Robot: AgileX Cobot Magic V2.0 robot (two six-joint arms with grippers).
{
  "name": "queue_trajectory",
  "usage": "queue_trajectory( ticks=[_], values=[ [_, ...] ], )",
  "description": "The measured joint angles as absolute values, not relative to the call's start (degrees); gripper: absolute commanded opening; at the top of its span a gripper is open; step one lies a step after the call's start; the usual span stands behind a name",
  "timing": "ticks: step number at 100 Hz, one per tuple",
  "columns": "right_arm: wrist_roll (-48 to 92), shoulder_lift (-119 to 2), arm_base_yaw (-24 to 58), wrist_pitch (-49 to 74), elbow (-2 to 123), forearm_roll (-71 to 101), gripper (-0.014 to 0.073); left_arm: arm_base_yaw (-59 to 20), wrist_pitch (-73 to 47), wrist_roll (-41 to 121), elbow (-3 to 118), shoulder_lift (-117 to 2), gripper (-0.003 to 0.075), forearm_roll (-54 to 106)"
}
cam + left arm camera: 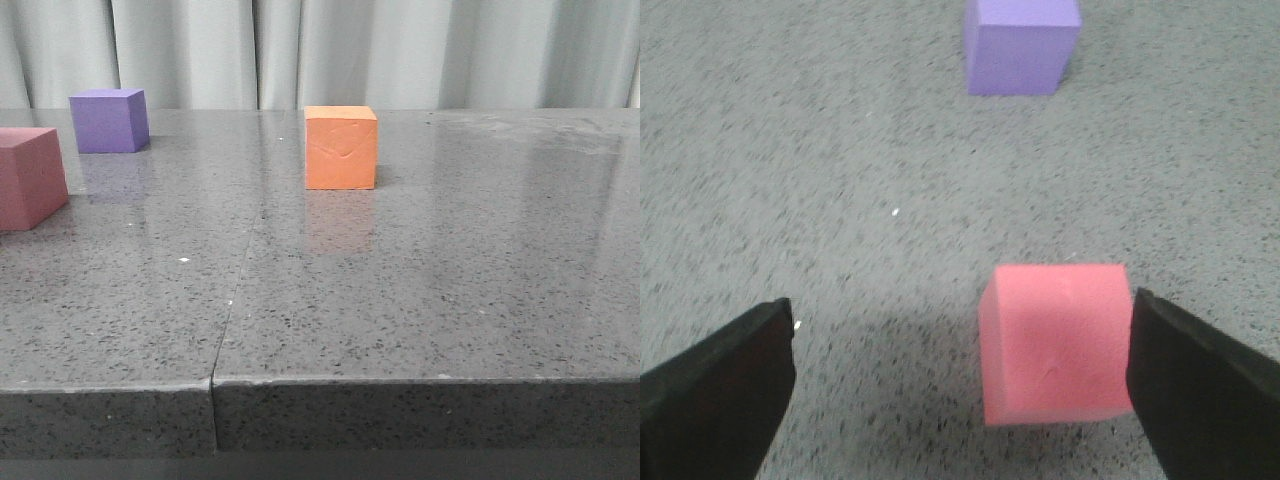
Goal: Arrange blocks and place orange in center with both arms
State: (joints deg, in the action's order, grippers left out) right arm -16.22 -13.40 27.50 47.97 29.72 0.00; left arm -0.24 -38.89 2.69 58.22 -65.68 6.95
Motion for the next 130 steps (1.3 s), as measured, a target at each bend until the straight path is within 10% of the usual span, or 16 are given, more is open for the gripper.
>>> queue_trajectory(
  ticks=[78,130],
  values=[
    [-16.22,-13.4,27.5,47.97,29.72,0.0,-0.0067,-0.71,-55.26,53.95,82.0,-85.76,0.064,37.22],
    [-16.22,-13.4,27.5,47.97,29.72,0.0,-0.0067,-18.39,-51.22,71.94,88.67,-95.14,0.064,35.67]
  ],
)
